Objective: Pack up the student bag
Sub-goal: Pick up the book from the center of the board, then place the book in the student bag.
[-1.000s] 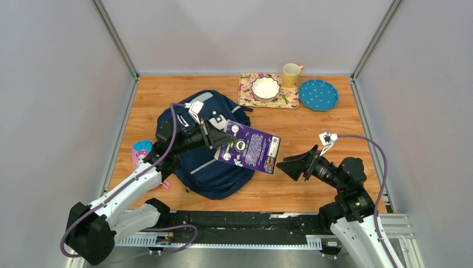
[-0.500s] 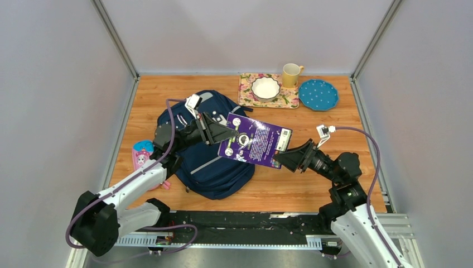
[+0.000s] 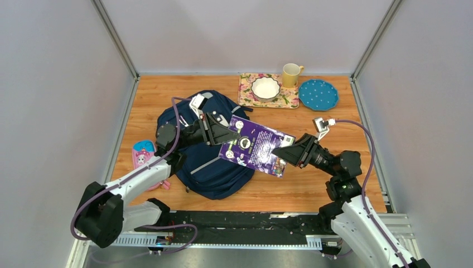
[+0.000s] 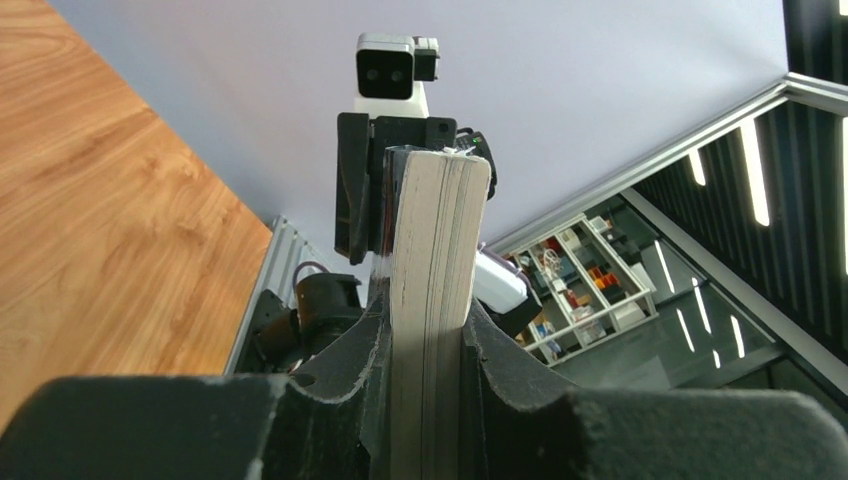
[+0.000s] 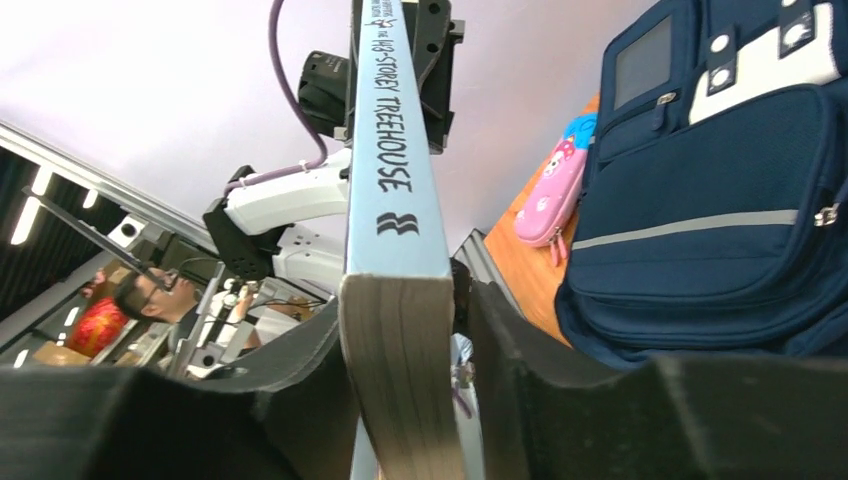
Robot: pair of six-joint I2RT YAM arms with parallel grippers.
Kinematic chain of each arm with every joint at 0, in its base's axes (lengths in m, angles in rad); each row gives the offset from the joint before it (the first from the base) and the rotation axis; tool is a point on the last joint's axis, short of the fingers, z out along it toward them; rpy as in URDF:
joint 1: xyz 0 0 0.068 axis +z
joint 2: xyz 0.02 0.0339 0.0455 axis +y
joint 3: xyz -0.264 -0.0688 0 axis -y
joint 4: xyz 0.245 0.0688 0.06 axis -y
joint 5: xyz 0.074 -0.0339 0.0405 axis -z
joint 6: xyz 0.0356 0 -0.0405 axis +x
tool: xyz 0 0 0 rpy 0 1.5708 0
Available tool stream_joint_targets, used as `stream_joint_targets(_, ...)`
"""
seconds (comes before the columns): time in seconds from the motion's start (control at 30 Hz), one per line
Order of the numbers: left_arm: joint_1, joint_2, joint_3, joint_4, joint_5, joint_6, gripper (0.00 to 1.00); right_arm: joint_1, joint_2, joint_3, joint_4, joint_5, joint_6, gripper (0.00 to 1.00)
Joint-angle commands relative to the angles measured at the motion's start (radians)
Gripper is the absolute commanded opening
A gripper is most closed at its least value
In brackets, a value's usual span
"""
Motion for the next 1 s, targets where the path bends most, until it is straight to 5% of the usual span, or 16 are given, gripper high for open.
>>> stream_joint_targets(0.0, 0.000, 0.028, 0.010, 0.211, 0.004, -0.088, 0.00, 0.005, 0.039, 0.036, 0.067, -0.047, 0.051, 0.40)
stream_joint_targets(0.1, 0.000, 0.054, 0.003, 0.259, 0.007, -0.114, 0.00, 0.008, 0.062, 0.044, 0.062, -0.053, 0.064, 0.29)
stream_joint_targets(0.23, 0.000, 0.052, -0.010, 0.229, 0.005, -0.087, 0.00, 0.008, 0.067, 0.055, 0.035, -0.047, 0.059, 0.00)
stream_joint_targets(0.3, 0.000, 0.036, -0.009, 0.112, 0.016, -0.010, 0.14, 0.008, 0.047, 0.065, -0.031, -0.026, 0.015, 0.00)
stream_joint_targets(0.33, 0.000, 0.012, -0.007, 0.057, 0.019, 0.028, 0.32, 0.008, 0.033, 0.075, -0.080, -0.013, -0.014, 0.00)
stream_joint_targets(0.4, 0.000, -0.024, 0.018, -0.188, 0.001, 0.183, 0.52, 0.008, -0.020, 0.119, -0.300, 0.058, -0.143, 0.00)
stream_joint_targets(0.5, 0.000, -0.096, 0.080, -0.610, -0.117, 0.443, 0.67, 0.006, -0.117, 0.165, -0.571, 0.208, -0.246, 0.00)
stream_joint_targets(0.53, 0.000, -0.122, 0.095, -0.785, -0.157, 0.547, 0.69, 0.006, -0.167, 0.171, -0.618, 0.252, -0.280, 0.00)
stream_joint_targets(0.73, -0.032, -0.186, 0.143, -1.185, -0.432, 0.902, 0.71, 0.008, -0.350, 0.176, -0.835, 0.560, -0.265, 0.00)
stream_joint_targets(0.97, -0.319, -0.165, 0.177, -1.330, -0.693, 1.137, 0.71, 0.008, -0.438, 0.184, -0.967, 0.741, -0.251, 0.00)
